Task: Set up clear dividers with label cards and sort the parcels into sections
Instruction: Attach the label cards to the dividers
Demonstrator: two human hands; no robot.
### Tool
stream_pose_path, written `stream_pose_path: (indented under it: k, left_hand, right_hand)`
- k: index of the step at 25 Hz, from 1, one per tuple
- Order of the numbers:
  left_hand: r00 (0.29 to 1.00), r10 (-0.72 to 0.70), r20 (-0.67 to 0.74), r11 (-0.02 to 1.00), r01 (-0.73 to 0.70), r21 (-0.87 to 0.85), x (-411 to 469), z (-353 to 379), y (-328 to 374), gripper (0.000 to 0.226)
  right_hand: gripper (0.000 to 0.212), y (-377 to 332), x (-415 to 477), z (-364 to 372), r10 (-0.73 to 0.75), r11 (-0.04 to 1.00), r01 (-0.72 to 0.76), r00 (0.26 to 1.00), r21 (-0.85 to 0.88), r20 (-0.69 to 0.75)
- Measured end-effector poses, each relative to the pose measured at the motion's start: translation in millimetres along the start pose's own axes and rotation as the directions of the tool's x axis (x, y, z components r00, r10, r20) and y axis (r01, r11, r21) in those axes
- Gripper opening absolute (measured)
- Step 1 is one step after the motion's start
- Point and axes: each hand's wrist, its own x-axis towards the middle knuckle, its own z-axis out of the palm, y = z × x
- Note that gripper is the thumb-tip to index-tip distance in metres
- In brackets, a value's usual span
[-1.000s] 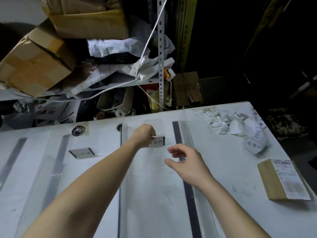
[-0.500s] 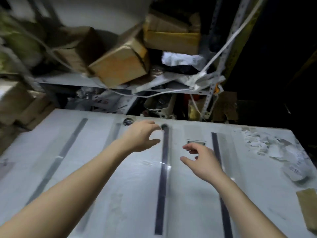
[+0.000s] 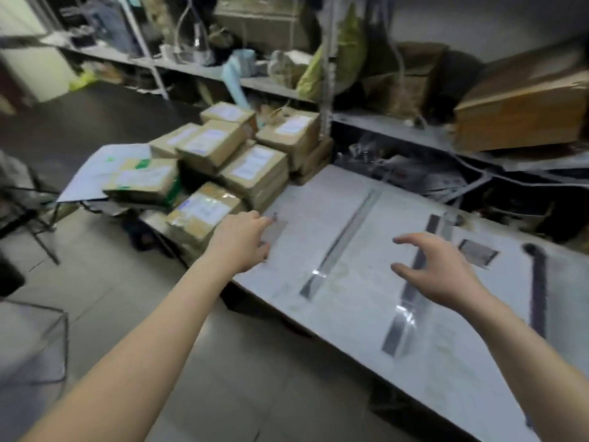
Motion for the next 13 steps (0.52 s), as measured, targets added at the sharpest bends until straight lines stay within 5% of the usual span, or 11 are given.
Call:
stream_pose_path:
  k: [8, 13]
  left_hand:
    - [0.986, -0.077, 0.149, 0.996, 0.069, 0.056, 25.6, 60.3, -112.0, 0.001]
    - [0.961, 0.018, 0.276, 0.993, -0.049, 0.108, 76.0, 100.5, -104.5, 0.03]
  right_hand:
    - [0.047, -106.7, 100.9, 122.7, -0.107, 0.99, 0.12, 0.982, -0.079, 0.154]
    - [0.049, -120.9, 161.1, 200.7, -0.113, 0.971, 0.163, 0.956, -0.173, 0.27]
